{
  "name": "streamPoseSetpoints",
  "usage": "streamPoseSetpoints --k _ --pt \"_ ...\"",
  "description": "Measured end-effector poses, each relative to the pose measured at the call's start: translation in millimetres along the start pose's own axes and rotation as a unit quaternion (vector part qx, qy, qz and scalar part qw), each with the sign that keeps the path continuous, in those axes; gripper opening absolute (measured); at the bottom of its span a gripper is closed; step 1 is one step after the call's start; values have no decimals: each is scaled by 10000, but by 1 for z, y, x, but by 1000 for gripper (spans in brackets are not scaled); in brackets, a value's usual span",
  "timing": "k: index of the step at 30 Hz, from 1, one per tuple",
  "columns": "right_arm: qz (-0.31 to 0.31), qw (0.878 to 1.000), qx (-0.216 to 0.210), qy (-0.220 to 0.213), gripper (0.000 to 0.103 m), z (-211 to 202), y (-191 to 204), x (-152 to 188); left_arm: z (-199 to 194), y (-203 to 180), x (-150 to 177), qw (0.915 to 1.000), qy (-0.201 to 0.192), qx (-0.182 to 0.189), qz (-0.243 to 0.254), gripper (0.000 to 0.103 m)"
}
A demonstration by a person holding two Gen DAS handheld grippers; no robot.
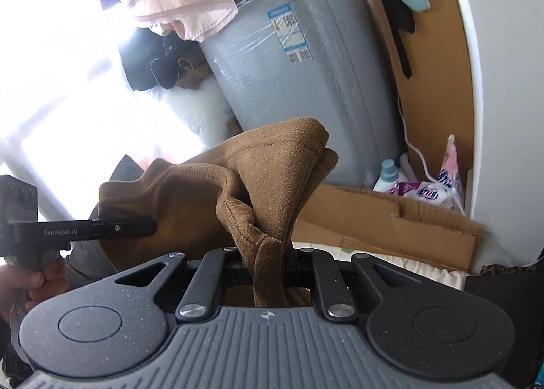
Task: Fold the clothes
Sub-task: 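Carry the held shirt with both tools toward the clothes pile beside the bed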
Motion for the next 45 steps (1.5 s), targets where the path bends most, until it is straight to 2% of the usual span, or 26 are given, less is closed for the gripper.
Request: streamPoseSetpoints --k 11,21,27,37,45 --pt "-94 9998 -37 -164 11 -32 19 8 -20 -18 12 9997 -102 -48 -205 5" --pt "-154 9995 -8 -259 11 -46 24 28 -12 -19 11 9997 23 49 -259 5" --pt "236 9981 209 -525 11 -59 1 39 11 -25 2 9995 108 304 -65 5" --pt "578 9946 643 -580 11 -75 -26 55 44 -53 -1 9969 231 738 166 5" --pt "710 9920 818 -649 11 -102 -41 70 62 -77 2 9935 286 1028 396 5"
Point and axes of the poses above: each gripper's, at about its wrist camera, not at the fingertips, and z roughly the way its jaws point, y to its left, x to its underside, the point moved 5 cm from there along z, roughly the way its jaws point, and after that the axes turned 15 degrees about y, right-handed, at the moved point
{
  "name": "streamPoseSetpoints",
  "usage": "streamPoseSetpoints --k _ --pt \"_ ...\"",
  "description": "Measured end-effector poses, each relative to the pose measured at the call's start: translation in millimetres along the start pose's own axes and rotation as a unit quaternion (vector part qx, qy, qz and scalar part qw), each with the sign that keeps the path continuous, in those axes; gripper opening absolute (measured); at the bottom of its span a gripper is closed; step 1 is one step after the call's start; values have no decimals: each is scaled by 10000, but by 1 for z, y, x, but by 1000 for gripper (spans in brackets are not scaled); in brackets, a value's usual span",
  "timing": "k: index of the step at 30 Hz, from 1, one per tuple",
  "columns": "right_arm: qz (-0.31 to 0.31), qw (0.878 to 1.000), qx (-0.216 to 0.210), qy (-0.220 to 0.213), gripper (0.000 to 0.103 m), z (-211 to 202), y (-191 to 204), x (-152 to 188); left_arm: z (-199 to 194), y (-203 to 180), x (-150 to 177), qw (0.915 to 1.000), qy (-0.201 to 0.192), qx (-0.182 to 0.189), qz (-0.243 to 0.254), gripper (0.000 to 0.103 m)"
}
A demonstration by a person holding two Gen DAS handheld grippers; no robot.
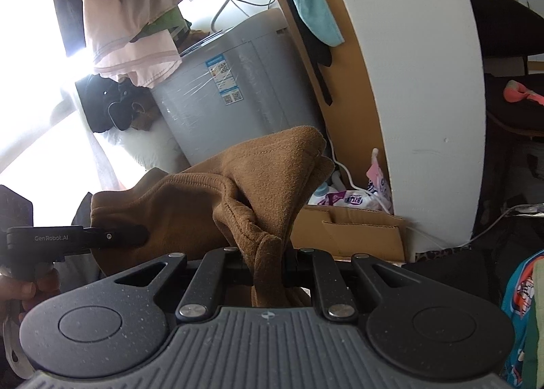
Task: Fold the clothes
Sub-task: 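Carry the held shirt with both tools toward the clothes pile beside the bed, then lower the held shirt with both tools toward the dark clothes pile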
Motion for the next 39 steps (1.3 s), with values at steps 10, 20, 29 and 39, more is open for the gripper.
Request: streamPoseSetpoints --k 10,20,29,39 --pt "54 9997 209 -63 11 -15 -42 11 45 -15 5 9994 84 320 80 5" --pt "305 9986 432 -72 11 -25 -108 30 108 -43 13 9976 417 418 361 5" --pt "699 9955 633 29 11 -20 -170 55 163 -56 21 9947 684 597 491 5" --pt "951 9904 997 132 11 -4 -237 75 228 -58 41 9887 816 1065 675 5"
Point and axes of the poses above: each gripper's, at about its wrist camera, not at the fingertips, and z roughly the way its jaws point, y to its left, x to its underside, the point moved 5 cm from there along z, roughly the way its jaws point, and after that the axes turned 15 degrees about y, right-handed, at the moved point
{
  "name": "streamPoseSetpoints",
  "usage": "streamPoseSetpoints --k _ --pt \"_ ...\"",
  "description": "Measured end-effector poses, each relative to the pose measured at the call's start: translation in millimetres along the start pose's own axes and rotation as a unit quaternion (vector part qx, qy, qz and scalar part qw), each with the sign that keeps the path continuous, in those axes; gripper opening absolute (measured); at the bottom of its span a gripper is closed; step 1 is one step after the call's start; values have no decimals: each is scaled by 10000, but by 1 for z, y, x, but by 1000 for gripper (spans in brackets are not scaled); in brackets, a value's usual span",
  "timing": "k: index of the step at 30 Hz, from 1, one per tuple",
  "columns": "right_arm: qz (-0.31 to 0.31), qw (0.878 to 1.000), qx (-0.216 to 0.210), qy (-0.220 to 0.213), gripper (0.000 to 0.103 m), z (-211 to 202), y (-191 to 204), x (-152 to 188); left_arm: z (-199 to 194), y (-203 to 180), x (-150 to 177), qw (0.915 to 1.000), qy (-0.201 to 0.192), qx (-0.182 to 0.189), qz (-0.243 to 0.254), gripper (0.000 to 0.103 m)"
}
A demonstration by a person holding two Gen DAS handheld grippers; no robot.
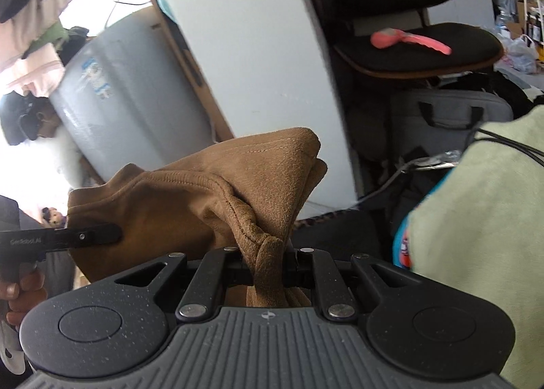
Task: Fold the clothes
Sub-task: 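Lower the held shirt with both tools toward the dark clothes pile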
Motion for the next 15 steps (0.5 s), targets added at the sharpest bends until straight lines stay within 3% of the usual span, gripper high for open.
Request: streamPoseSetpoints --k 15 --pt "238 9992 230 242 11 82 -67 10 74 53 2 9994 318 143 12 5"
Point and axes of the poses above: each gripper's, at about its wrist camera, not at the fingertips, and z roughly the way its jaws point, y to its left, x to its underside, the point moved 5 cm from there along z, roughly the way its jaws point, and after that the axes turned 15 degrees about y, right-handed, at the moved point
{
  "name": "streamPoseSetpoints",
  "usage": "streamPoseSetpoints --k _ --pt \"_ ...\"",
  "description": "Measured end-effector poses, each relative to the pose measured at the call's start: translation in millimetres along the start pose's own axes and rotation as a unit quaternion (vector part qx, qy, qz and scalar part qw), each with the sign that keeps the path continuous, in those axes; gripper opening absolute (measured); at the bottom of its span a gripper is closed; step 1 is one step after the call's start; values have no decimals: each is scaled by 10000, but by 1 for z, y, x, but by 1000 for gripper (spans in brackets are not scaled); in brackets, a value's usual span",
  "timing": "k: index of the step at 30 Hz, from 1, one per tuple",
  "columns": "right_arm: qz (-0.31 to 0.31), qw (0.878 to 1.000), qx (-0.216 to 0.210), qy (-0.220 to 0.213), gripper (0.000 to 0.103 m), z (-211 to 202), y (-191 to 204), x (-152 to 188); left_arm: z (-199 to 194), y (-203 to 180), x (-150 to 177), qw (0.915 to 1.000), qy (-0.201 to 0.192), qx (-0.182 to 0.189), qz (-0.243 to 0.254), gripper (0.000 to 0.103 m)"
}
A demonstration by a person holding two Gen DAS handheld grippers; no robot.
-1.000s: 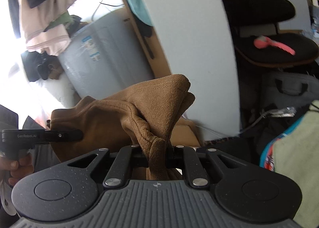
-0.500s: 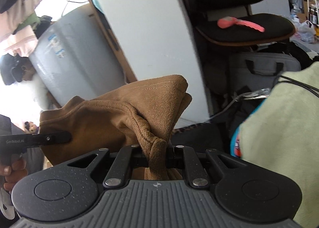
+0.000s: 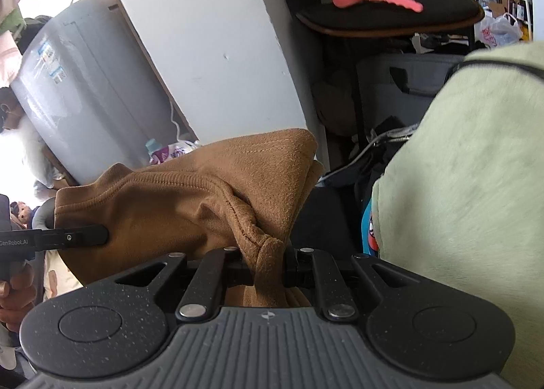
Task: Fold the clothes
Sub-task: 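Lower the held shirt with both tools toward the dark clothes pile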
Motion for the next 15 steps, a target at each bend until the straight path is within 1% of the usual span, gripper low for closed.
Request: streamPoseSetpoints --k 9,15 --pt "58 9999 57 105 11 44 -14 2 30 35 -2 9999 121 3 -112 5" --pt "92 9997 101 194 11 62 -25 1 44 50 -3 9998 177 16 -127 5"
Point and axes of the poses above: each gripper's, at about its wrist camera, not at the fingertips, and z roughly the way its jaws point, y to its left, x to its underside, the point moved 5 cm from there along z, roughly the way its jaws point, and after that the axes turned 15 degrees about y, right-handed, at the moved point
